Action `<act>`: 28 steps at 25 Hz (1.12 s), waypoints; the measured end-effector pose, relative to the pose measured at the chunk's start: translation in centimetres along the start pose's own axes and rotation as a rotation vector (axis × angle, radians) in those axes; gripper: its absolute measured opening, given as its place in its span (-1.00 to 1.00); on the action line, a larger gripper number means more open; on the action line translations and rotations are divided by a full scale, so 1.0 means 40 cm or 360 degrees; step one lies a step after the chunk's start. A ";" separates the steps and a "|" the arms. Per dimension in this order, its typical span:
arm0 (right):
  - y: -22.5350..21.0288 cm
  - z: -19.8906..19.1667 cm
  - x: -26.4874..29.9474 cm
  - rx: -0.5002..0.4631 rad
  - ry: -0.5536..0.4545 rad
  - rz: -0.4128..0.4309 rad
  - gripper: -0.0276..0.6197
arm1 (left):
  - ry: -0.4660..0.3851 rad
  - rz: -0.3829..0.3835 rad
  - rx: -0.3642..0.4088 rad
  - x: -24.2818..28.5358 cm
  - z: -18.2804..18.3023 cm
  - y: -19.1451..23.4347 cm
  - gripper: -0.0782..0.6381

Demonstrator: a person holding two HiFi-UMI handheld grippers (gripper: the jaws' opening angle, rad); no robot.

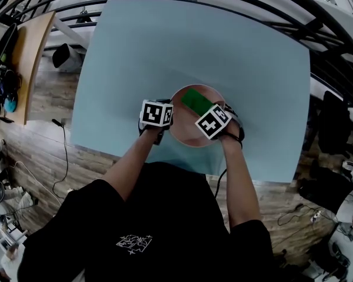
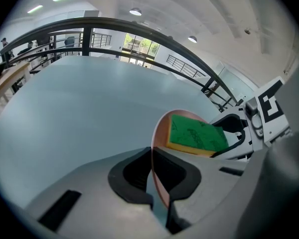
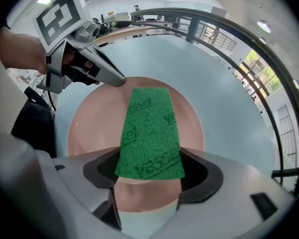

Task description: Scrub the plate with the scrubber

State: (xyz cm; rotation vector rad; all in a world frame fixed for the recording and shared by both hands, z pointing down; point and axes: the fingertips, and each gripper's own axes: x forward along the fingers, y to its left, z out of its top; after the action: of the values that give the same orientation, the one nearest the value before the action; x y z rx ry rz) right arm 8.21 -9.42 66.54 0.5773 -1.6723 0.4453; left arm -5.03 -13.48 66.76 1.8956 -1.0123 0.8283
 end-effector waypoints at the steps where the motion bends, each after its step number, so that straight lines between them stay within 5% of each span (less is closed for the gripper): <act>1: -0.006 -0.014 -0.001 0.0042 0.0010 0.0004 0.11 | -0.0001 0.0000 -0.0004 0.000 -0.001 0.003 -0.73; 14: -0.014 -0.205 -0.055 0.0181 0.0229 0.0050 0.11 | 0.0001 0.0033 -0.0010 0.008 -0.008 0.009 -0.73; 28: 0.077 -0.294 -0.103 -0.0065 0.0369 0.0136 0.11 | -0.0007 0.0065 -0.0022 -0.006 -0.008 0.000 -0.73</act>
State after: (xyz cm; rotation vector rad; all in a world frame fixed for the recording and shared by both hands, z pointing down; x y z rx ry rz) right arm 16.19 0.47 64.63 0.4088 -1.4839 0.5184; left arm -5.20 -13.15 66.71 1.8714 -1.0601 0.8387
